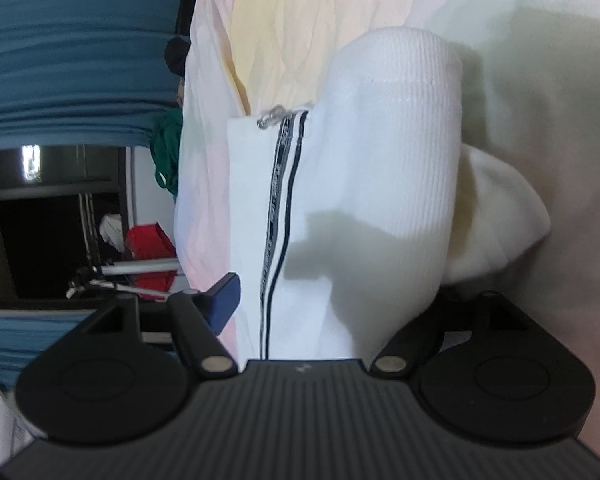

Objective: Fold clothes

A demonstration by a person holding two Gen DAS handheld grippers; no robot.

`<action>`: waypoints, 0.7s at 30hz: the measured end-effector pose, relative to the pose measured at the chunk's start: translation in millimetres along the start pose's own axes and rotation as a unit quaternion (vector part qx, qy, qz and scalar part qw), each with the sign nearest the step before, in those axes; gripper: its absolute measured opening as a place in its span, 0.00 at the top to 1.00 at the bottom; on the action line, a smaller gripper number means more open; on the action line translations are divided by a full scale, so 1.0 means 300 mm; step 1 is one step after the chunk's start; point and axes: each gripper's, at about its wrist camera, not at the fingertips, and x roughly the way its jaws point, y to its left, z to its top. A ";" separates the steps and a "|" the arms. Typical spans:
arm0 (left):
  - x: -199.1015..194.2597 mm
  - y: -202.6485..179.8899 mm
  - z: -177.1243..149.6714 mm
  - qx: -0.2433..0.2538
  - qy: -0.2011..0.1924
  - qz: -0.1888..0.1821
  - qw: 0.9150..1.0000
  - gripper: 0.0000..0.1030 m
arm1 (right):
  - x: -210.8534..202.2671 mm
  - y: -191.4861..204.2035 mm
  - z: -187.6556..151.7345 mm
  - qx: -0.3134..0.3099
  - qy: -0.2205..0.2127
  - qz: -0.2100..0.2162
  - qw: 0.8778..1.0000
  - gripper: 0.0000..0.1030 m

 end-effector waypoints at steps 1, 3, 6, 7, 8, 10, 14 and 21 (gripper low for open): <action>0.019 -0.026 0.005 0.010 -0.001 0.008 1.000 0.20 | 0.005 0.002 0.000 0.000 -0.003 0.005 1.000 0.26; 0.061 -0.072 0.014 0.031 -0.008 0.021 0.999 0.20 | 0.011 0.010 -0.003 -0.002 -0.011 0.012 1.000 0.26; 0.123 -0.126 0.020 0.053 -0.017 0.028 0.998 0.19 | 0.003 0.034 -0.007 -0.015 -0.022 0.025 0.999 0.27; 0.145 -0.147 0.018 0.053 -0.018 0.024 0.998 0.16 | 0.001 0.043 -0.009 -0.020 -0.025 0.032 0.999 0.27; 0.181 -0.158 0.013 0.050 -0.016 0.018 0.998 0.15 | -0.002 0.052 -0.010 -0.025 -0.029 0.038 0.999 0.27; 0.264 -0.181 -0.002 0.050 -0.006 0.021 0.998 0.15 | -0.006 0.067 -0.010 -0.036 -0.036 0.049 0.997 0.27; 0.385 -0.224 -0.063 0.065 0.004 0.045 0.997 0.15 | 0.002 0.066 -0.001 -0.048 -0.050 0.055 0.996 0.27; 0.487 -0.249 -0.180 0.122 0.009 0.069 0.990 0.15 | 0.050 0.060 -0.004 -0.072 -0.066 0.008 0.995 0.30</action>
